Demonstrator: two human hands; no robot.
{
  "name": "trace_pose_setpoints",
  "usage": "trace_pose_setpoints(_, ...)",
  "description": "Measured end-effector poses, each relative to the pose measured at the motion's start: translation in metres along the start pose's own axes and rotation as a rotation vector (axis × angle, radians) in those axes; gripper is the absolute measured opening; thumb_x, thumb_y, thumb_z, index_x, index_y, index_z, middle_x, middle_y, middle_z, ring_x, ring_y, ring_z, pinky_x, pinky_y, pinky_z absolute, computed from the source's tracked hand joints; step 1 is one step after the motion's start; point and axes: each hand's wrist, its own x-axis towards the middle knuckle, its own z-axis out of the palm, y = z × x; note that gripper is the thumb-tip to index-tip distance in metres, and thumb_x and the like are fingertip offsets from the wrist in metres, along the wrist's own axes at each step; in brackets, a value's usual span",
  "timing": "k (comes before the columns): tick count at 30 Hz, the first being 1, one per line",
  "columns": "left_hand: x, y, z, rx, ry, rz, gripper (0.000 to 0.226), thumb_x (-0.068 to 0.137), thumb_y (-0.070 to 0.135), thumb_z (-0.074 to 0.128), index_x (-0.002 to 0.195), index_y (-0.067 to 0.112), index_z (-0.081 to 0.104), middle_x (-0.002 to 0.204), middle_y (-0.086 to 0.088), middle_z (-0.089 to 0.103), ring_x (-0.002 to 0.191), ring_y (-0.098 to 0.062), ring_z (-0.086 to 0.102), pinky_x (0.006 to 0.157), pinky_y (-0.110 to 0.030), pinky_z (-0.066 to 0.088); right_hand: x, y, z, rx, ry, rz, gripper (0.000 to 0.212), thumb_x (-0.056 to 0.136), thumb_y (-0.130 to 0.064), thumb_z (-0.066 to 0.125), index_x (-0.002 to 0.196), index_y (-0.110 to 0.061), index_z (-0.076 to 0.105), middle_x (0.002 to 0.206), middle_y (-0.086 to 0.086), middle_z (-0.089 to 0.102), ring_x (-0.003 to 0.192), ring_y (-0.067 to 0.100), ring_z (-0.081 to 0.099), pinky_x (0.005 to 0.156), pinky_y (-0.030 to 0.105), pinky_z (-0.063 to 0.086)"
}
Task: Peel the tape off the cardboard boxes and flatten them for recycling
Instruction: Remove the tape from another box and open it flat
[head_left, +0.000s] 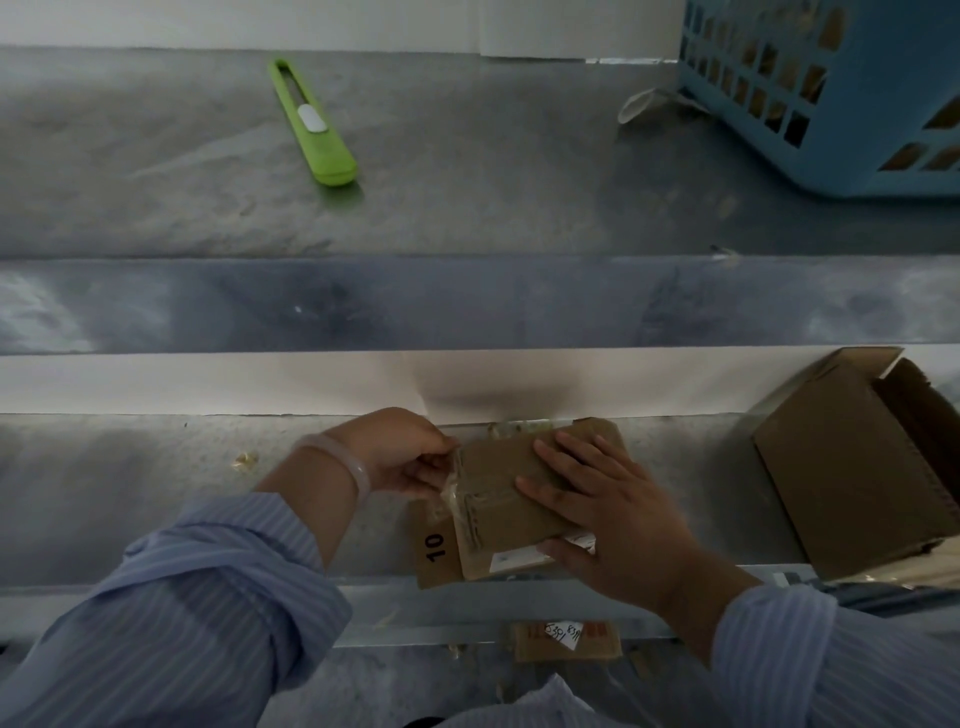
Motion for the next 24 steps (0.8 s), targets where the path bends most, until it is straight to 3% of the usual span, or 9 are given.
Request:
trace_pose_setpoints(5, -0.003, 0.002, -0.002, -0.046, -0.075, -0.068, 0.016, 0.097, 0.02, 0.053, 0.087, 0.008, 0.06, 0.068, -0.004, 0.062, 0.061, -0.017, 0.063, 0.065, -0.032, 0.057, 0.0, 0.001, 0.0, -0.021, -0.011, 0.001, 0.06, 0.084, -0.06, 0.052, 0.141, -0.043, 0.042, 0.154, -0.007, 0.033, 0.144, 0.019, 0.026, 0.116, 0.046, 0.023)
trace_pose_setpoints(10, -0.003, -0.004, -0.007, 0.075, -0.087, -0.166, 0.029, 0.095, 0.04, 0.054, 0.091, 0.012, 0.061, 0.078, -0.004, 0.063, 0.07, -0.018, 0.06, 0.072, -0.031, 0.052, 0.0, 0.002, 0.0, -0.01, -0.012, -0.003, 0.06, 0.084, -0.059, 0.051, 0.141, -0.042, 0.043, 0.154, -0.007, 0.033, 0.144, 0.019, 0.027, 0.116, 0.046, 0.023)
trace_pose_setpoints(14, 0.001, -0.007, -0.005, 0.051, -0.038, -0.121, 0.022, 0.094, 0.032, 0.056, 0.085, 0.013, 0.063, 0.072, -0.002, 0.066, 0.07, -0.017, 0.062, 0.075, -0.032, 0.048, 0.001, 0.002, 0.0, -0.019, -0.03, 0.002, 0.061, 0.084, -0.06, 0.049, 0.142, -0.043, 0.041, 0.155, -0.008, 0.03, 0.145, 0.017, 0.023, 0.117, 0.045, 0.021)
trace_pose_setpoints(18, 0.003, -0.008, -0.002, 0.012, 0.044, 0.063, 0.02, 0.093, 0.016, 0.056, 0.075, 0.01, 0.062, 0.067, -0.005, 0.063, 0.059, -0.014, 0.061, 0.065, -0.028, 0.05, 0.001, 0.001, -0.001, -0.013, -0.034, 0.007, 0.06, 0.084, -0.06, 0.05, 0.142, -0.043, 0.041, 0.154, -0.007, 0.032, 0.145, 0.018, 0.025, 0.116, 0.046, 0.024)
trace_pose_setpoints(22, 0.001, -0.011, 0.004, 0.519, 0.312, 0.402, 0.021, 0.094, 0.022, 0.054, 0.079, 0.01, 0.063, 0.071, -0.001, 0.063, 0.067, -0.013, 0.058, 0.062, -0.023, 0.046, 0.003, -0.002, -0.003, -0.009, -0.044, 0.029, 0.059, 0.084, -0.059, 0.049, 0.14, -0.042, 0.044, 0.153, -0.006, 0.035, 0.144, 0.019, 0.027, 0.116, 0.047, 0.025)
trace_pose_setpoints(24, 0.0, -0.014, 0.009, 0.627, 0.406, 0.509, 0.021, 0.095, 0.021, 0.052, 0.077, 0.012, 0.059, 0.07, 0.001, 0.058, 0.067, -0.014, 0.053, 0.057, -0.023, 0.039, 0.004, -0.003, -0.006, -0.005, -0.07, 0.031, 0.059, 0.084, -0.06, 0.047, 0.14, -0.042, 0.044, 0.154, -0.006, 0.034, 0.144, 0.019, 0.026, 0.117, 0.046, 0.022)
